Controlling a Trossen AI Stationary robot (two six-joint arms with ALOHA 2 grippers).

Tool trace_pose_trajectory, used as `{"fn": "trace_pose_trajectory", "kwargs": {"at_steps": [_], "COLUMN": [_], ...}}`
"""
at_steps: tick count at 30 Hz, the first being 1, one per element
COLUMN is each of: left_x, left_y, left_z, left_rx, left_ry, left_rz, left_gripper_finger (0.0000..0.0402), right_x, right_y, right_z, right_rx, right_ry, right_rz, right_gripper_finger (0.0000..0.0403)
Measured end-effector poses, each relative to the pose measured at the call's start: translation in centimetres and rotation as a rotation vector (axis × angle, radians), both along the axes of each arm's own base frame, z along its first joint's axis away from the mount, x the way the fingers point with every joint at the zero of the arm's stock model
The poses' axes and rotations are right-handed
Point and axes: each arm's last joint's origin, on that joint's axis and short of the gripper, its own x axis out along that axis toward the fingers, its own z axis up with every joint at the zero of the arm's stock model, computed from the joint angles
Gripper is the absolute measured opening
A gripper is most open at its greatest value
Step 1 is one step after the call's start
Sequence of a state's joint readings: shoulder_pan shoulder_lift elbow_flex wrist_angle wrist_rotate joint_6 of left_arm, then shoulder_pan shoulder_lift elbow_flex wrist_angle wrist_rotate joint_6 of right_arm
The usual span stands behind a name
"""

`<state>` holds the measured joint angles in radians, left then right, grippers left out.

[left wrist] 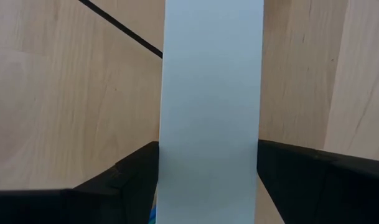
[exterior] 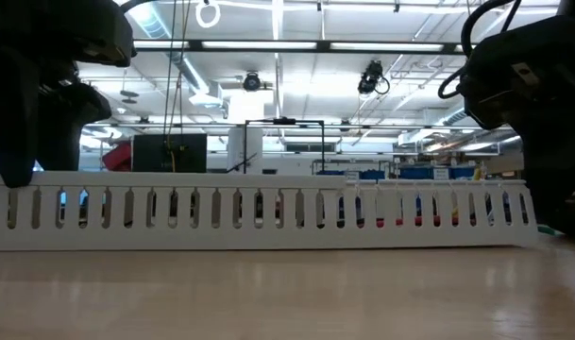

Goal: Ziptie cables
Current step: Close the white cable duct

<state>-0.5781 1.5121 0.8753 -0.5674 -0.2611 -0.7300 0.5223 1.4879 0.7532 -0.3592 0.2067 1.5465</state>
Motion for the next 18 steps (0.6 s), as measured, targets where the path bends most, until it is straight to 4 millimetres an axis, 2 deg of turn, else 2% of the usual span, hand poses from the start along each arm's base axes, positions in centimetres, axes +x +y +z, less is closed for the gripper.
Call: {"fn": "trace_pose_trajectory", "kwargs": {"at_steps": [10,15,18], "left_x": [0.1,0.4,0.5], "left_y": [0.0,0.1,-0.1], "left_z": [0.0,0.3,0.3], "left_rx": [-0.001,-0.013,-0.021], "left_ry": [-0.007,-0.036,-0.049], "left_rz": [0.014,0.047,0.033], "left_gripper_finger": [0.0241,0.0241,0.0241], "right_x": [0.0,-0.9,-1.2], "right_y": [-0.1,-0.4,-0.8], "right_z": [0.0,2.4,4.2], "right_rx": [-0.024,-0.123,-0.171], "right_ry": [0.008,0.131,0.106], "right_rz": [0.005,-0.008,-0.001], "right_gripper_finger": [0.0,0.0,0.0]}}
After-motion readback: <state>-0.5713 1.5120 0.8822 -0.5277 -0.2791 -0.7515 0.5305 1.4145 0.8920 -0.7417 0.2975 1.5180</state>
